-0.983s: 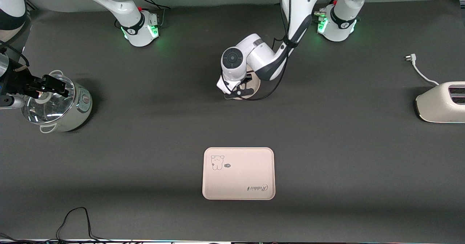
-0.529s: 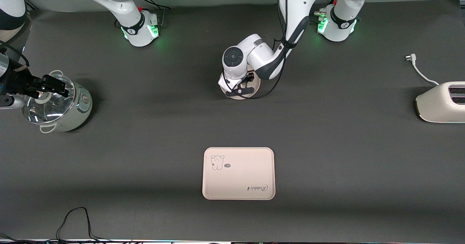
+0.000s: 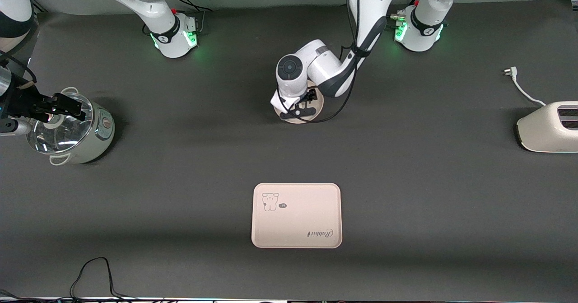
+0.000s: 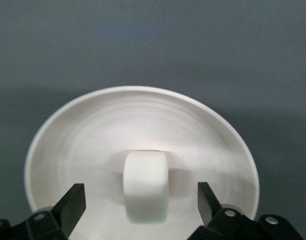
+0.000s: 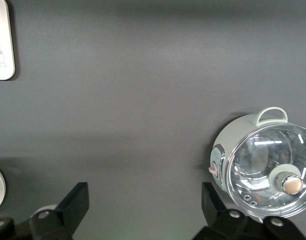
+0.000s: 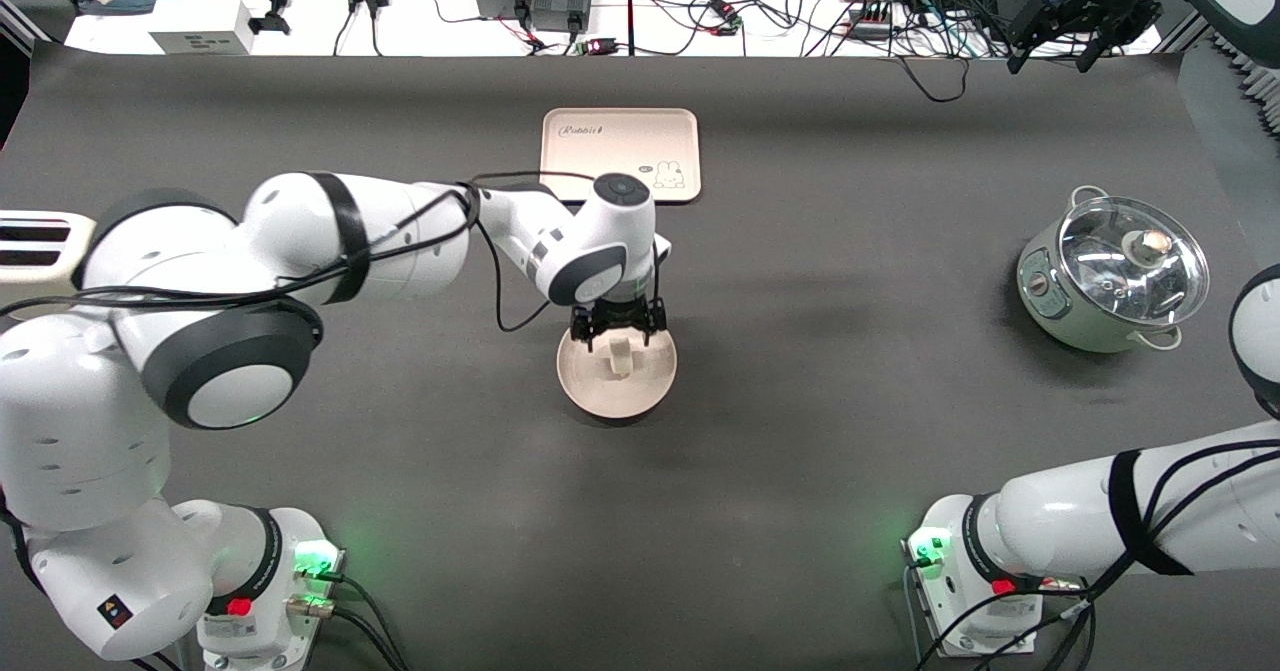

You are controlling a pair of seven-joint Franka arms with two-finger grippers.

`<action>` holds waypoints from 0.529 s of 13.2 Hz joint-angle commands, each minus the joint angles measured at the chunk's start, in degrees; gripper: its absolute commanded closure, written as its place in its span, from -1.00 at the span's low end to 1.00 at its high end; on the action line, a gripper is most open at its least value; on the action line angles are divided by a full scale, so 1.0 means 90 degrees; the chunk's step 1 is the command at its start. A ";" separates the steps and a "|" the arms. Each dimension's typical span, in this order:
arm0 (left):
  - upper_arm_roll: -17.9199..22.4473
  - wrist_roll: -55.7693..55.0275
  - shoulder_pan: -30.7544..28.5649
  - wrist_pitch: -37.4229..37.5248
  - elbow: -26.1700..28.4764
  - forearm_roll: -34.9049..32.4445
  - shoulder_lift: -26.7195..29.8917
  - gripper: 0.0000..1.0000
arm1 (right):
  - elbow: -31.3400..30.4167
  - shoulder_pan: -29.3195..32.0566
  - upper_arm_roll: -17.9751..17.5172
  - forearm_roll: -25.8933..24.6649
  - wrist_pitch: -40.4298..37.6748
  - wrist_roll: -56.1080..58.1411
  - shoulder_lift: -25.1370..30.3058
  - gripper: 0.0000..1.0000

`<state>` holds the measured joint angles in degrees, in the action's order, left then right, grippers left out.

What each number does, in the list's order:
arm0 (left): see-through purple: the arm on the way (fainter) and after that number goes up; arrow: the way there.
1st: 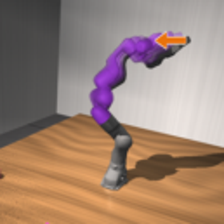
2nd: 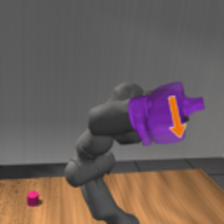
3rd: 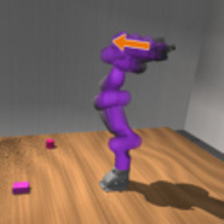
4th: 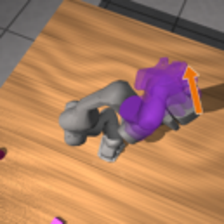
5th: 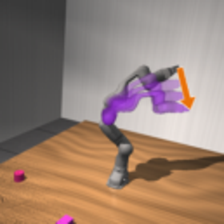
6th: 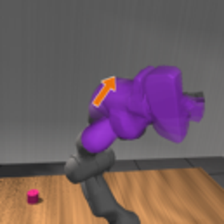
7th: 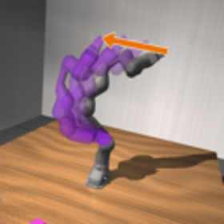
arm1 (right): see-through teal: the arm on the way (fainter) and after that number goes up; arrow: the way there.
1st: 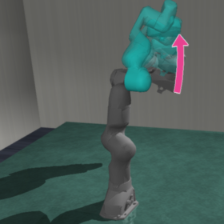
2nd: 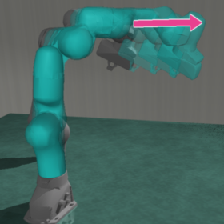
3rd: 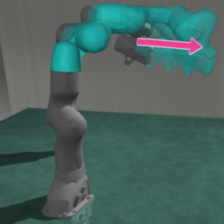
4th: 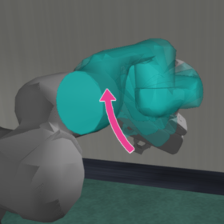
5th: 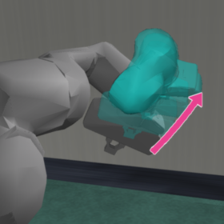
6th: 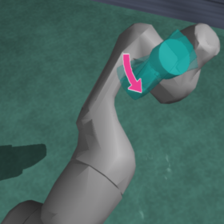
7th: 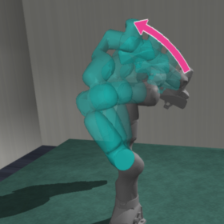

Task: Place bun in plate and plate on tray
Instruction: 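Lower the bun onto the plate and open the left gripper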

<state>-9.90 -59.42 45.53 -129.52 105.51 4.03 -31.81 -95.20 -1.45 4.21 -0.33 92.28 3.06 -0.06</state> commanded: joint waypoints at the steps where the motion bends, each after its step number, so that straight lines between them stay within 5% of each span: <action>1: 0.0046 0.0117 -0.0417 0.0678 0.0093 -0.0067 0.0934 -1.00 | -0.0018 0.0024 -0.0057 -0.0042 0.0010 -0.0028 0.0036 -1.00; 7: 0.0075 0.1326 -0.1940 0.2668 -0.0861 -0.0213 0.2137 -1.00 | -0.0145 -0.0570 -0.0077 0.0191 0.0020 -0.0523 0.0104 -1.00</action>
<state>-8.84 -51.16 32.94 -111.53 101.05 3.34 -14.57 -95.32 -4.16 3.42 0.03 92.23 1.83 -0.07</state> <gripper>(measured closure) 0.000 0.000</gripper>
